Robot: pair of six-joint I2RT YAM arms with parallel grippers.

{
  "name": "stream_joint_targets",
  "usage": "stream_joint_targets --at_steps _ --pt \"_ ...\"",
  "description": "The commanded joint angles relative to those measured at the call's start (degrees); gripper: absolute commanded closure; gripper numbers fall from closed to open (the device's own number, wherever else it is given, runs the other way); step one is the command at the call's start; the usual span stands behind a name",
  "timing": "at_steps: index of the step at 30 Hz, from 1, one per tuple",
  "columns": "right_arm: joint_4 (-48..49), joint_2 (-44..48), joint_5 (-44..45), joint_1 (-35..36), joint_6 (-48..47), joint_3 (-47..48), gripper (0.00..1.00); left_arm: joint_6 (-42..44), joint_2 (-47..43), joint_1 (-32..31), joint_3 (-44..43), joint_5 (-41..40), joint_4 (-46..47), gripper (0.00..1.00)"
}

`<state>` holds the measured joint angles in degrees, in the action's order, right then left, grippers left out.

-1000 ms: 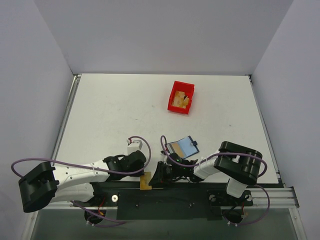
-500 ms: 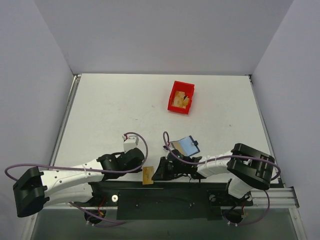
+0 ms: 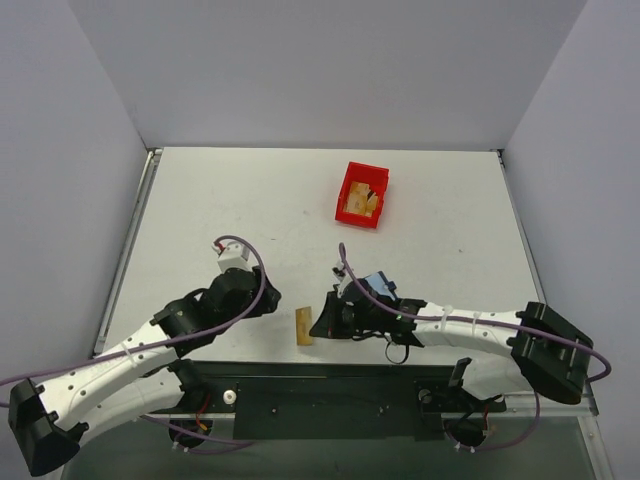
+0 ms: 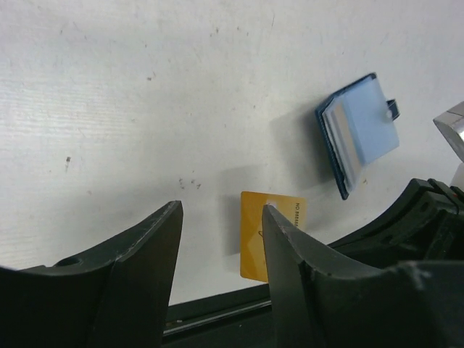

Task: Put the credit cards into the card holder
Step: Pick up the credit card from the center of the board.

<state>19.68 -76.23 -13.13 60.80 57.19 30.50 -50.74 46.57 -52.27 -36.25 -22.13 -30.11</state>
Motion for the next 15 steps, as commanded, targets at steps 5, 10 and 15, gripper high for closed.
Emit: stream_joint_targets --at_steps 5,10,15 --pt "-4.2 8.9 -3.1 -8.6 -6.7 3.1 1.0 8.5 -1.8 8.5 -5.7 14.1 8.0 0.41" --pt "-2.9 14.1 -11.2 -13.6 -10.0 4.7 1.0 8.2 -2.0 9.7 -8.0 21.8 12.6 0.41" --pt "3.3 17.1 -21.7 -18.7 -8.1 4.8 1.0 8.0 -1.5 11.1 -9.5 28.1 16.0 0.4"
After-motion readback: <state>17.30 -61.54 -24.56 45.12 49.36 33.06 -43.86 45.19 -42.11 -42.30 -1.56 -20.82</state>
